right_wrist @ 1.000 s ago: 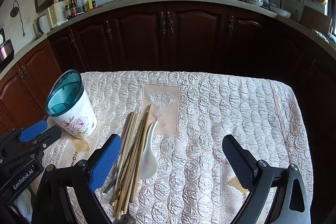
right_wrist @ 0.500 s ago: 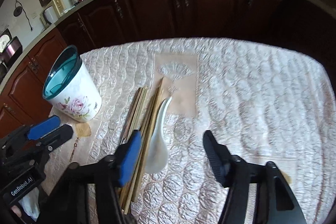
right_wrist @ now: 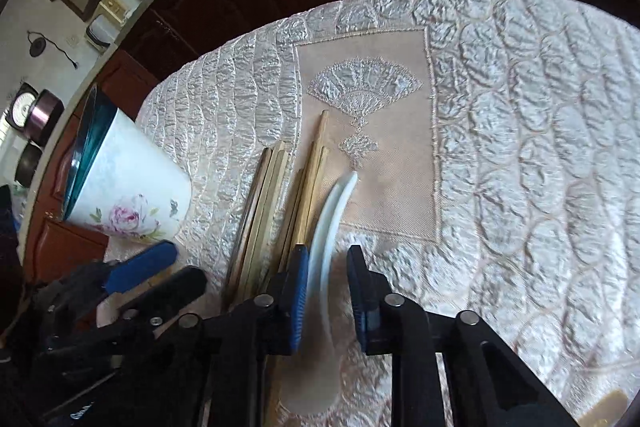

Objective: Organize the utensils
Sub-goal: 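Grasp the white ceramic spoon with the right tool while the left tool grasps a wooden chopstick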

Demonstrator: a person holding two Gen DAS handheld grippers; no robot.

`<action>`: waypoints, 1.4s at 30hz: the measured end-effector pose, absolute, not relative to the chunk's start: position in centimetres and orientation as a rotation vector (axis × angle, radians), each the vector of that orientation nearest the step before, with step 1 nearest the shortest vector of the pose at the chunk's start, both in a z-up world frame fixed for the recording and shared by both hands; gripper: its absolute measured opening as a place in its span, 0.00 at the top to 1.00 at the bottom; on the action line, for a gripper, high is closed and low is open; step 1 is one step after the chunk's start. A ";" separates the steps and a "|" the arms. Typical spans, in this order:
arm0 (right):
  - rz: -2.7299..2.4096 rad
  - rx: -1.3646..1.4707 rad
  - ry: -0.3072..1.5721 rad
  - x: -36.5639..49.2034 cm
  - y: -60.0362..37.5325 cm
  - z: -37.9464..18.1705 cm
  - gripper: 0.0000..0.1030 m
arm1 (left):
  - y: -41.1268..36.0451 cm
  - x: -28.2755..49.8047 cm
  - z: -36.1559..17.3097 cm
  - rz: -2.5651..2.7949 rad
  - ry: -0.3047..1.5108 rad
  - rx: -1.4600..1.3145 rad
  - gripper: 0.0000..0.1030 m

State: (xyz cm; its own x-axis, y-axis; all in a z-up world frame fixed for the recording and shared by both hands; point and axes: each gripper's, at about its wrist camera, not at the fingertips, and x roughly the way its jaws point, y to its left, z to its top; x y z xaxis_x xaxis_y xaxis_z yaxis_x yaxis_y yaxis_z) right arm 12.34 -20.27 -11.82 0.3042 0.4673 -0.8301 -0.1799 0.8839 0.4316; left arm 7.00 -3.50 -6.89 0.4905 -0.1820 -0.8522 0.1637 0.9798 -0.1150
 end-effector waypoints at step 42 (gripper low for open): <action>0.496 0.274 1.091 12.2 -22.4 -6.4 0.89 | -3.4 11.0 -4.8 -0.283 1.030 -0.106 0.91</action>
State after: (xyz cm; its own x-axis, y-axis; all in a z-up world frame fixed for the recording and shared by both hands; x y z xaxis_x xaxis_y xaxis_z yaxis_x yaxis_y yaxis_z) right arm 12.19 -22.36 -6.35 0.3680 0.5119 -0.7762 -0.2490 0.8586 0.4482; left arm 10.96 -3.42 -4.84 0.4819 -0.2814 -0.8298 0.1823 0.9585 -0.2191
